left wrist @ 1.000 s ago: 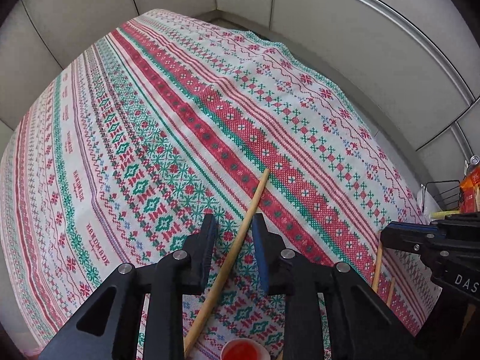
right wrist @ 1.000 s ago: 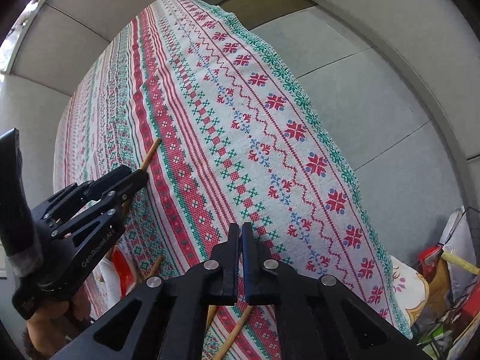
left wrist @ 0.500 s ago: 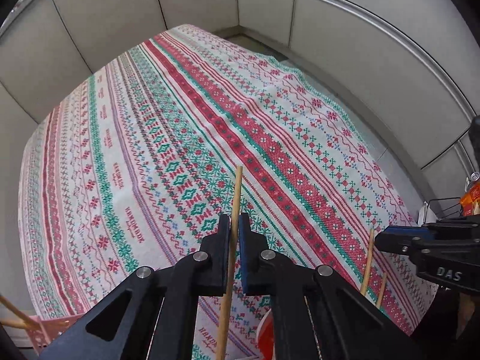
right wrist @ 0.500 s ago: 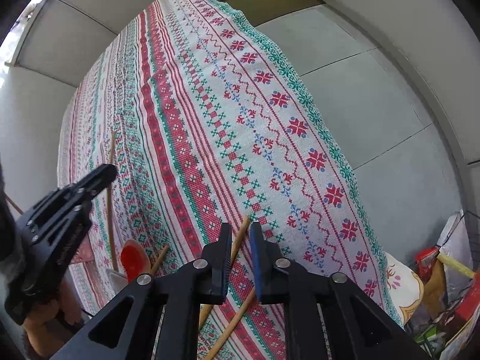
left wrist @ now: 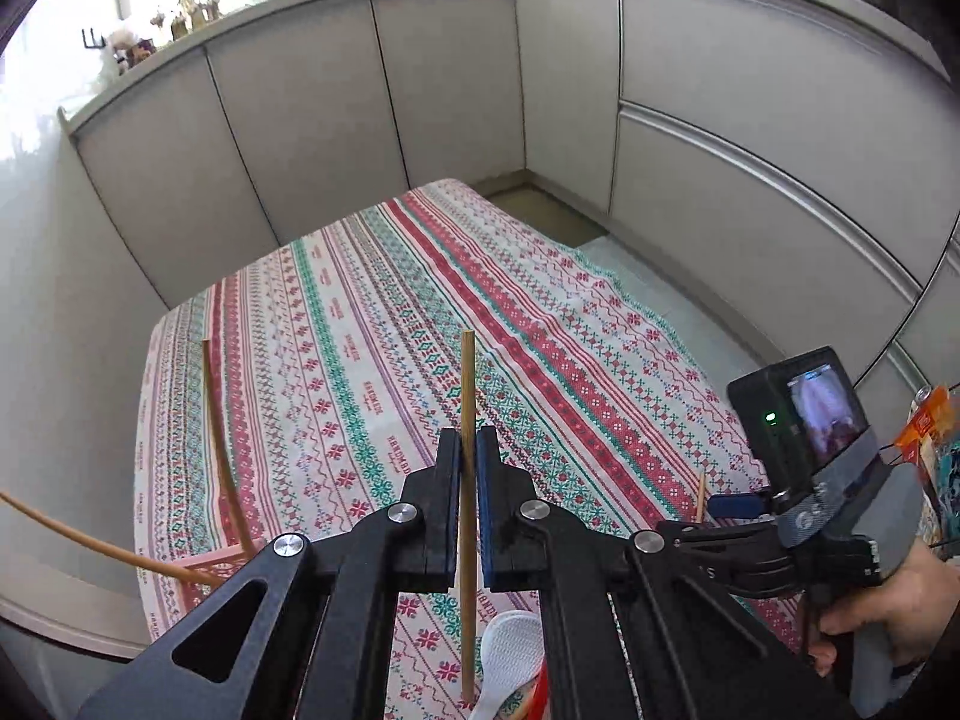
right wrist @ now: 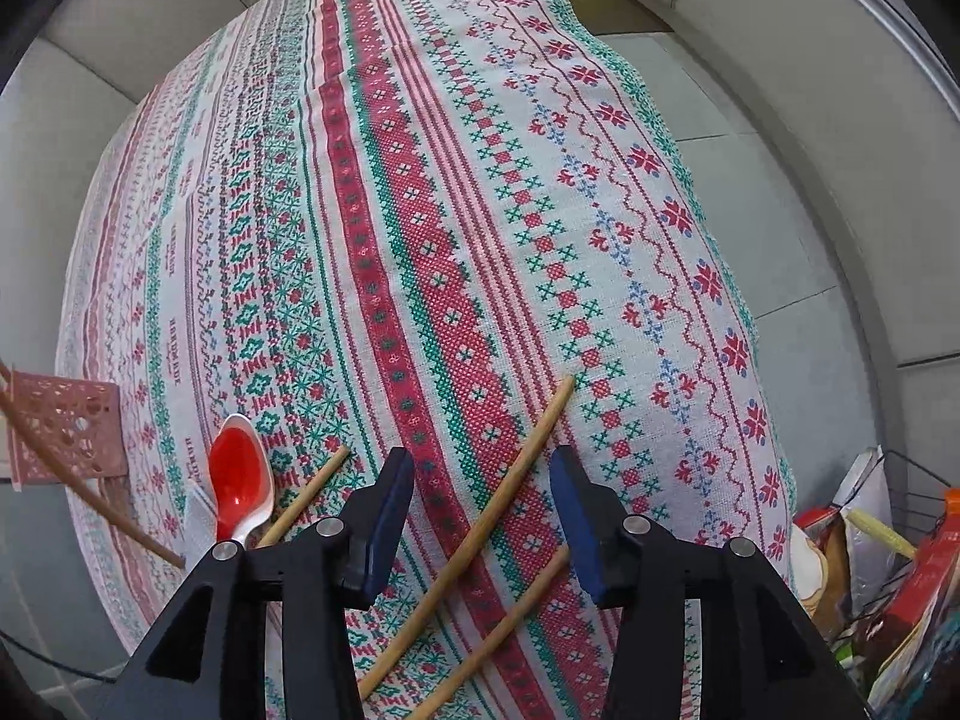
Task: Organize utensils
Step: 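Lift both held chopsticks upright and carry them toward the pink basket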
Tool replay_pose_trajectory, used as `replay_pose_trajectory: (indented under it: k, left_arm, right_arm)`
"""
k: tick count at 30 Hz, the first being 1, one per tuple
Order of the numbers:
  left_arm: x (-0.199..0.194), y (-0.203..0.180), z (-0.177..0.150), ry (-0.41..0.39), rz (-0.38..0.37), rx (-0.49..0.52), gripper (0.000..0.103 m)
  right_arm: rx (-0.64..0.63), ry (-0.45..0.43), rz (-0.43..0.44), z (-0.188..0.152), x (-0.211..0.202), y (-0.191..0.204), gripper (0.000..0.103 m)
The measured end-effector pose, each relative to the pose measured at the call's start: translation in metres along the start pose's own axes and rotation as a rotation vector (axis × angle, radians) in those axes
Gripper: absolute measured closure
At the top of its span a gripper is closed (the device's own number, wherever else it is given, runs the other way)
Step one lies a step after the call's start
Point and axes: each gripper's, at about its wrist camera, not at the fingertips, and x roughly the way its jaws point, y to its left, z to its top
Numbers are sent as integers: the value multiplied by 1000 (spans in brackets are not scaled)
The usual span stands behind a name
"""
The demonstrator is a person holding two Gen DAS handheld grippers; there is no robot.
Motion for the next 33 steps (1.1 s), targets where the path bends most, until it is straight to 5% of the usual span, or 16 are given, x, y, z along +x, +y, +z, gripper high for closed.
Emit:
replay_pose_trajectory:
  k: [3, 8, 20, 33]
  left_arm:
    - [-26, 10, -7, -44, -3, -30, 98]
    - [-54, 28, -27, -84, -4, -98, 98]
    - [-86, 79, -62, -134, -6, -235, 98]
    - [-149, 124, -64, -352, 19, -376, 98]
  right_arm:
    - [-8, -29, -49, -3, 2, 13, 56]
    - [-2, -78, -75, -2, 2, 24, 92]
    - [58, -157, 112, 27, -31, 12, 97]
    - [-40, -436, 329, -1, -145, 42, 98]
